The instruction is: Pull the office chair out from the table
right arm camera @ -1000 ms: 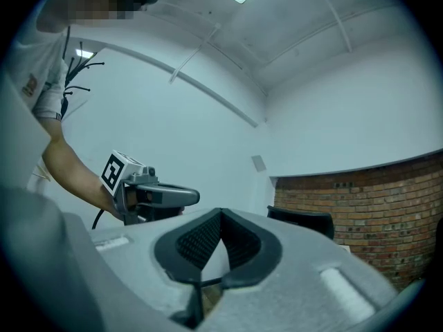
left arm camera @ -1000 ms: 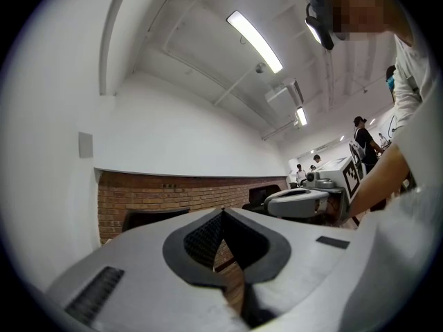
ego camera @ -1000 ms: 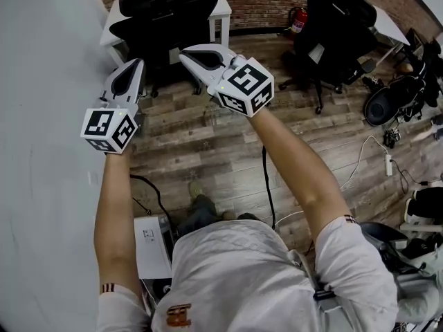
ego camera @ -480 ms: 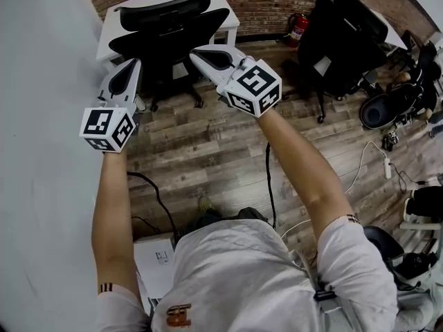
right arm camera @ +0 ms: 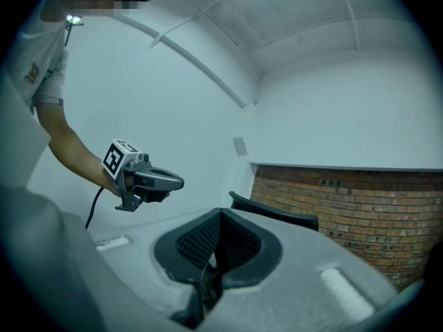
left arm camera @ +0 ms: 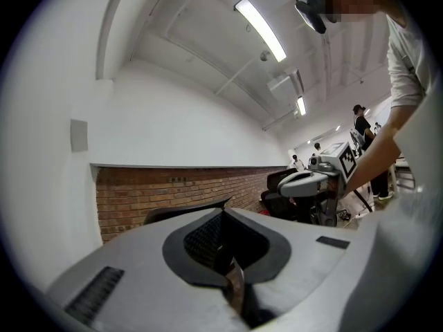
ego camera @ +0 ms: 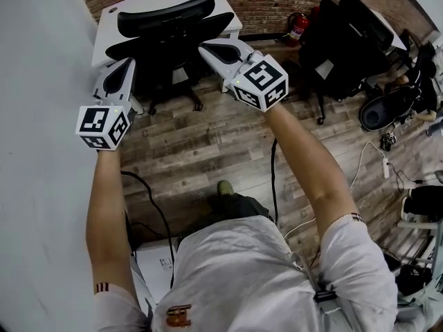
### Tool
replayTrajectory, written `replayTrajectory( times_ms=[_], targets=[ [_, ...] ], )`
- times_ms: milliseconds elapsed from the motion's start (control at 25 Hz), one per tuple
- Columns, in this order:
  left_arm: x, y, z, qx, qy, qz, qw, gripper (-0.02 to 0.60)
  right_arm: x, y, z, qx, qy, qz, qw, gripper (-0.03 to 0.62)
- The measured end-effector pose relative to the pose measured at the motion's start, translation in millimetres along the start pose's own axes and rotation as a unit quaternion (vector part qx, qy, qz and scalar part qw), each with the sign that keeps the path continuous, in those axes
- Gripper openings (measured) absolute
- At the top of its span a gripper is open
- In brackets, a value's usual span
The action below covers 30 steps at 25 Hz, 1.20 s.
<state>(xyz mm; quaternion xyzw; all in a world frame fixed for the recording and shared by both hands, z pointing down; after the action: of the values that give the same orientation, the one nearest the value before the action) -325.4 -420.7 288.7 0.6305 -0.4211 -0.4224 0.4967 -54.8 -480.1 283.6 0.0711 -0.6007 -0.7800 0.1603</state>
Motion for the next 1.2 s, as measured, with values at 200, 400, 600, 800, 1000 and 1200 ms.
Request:
replayTrajectory(
  times_ms=[200, 400, 600, 800, 1000, 1200],
  targets=[
    [23.9, 9.5, 9.9, 0.026, -0.009, 0.019, 0.9994, 0.003, 6.3, 10.5, -34.2, -0.021, 0.0, 0.017, 1.0, 0.003],
    [55.8, 18.1, 15.3, 0.057, -0.02, 0.043, 0.9973, 0.006, 11.0, 25.0, -73.9, -0.036, -0.011, 0.036, 0.999, 0.003],
    [86.2, 28.8, 17.6, 0.094, -0.034, 0.074, 0.9922, 0.042, 13.7, 37.7, -109.1, -0.052, -0.031, 0.057, 0.997, 0.046],
    [109.9, 36.9, 30.1, 0.139, -0.024, 0.121, 0.9825, 0.121, 20.4, 51.1, -140.7, -0.067, -0.041, 0.097, 0.992, 0.084],
    [128.6, 52.4, 55.9, 0.203, -0.01, 0.182, 0.9622, 0.181, 33.1, 65.5, -164.2, -0.093, -0.064, 0.163, 0.98, 0.138],
    [146.1, 72.3, 83.3, 0.248, 0.005, 0.225, 0.9421, 0.221, 50.6, 80.9, -186.1, -0.105, -0.074, 0.212, 0.969, 0.172]
  ],
)
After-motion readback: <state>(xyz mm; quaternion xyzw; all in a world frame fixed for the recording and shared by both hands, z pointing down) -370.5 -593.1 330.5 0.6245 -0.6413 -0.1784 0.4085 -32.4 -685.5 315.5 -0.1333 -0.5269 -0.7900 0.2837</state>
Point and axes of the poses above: the fingertips, and each gripper's own axes: x forward along the fingers, z to its left, y out of its underside, the point moved 10 cm from there along -x, backward along the fingers, and after that the axes turned 12 degrees about -y, right-handed, at the moved point
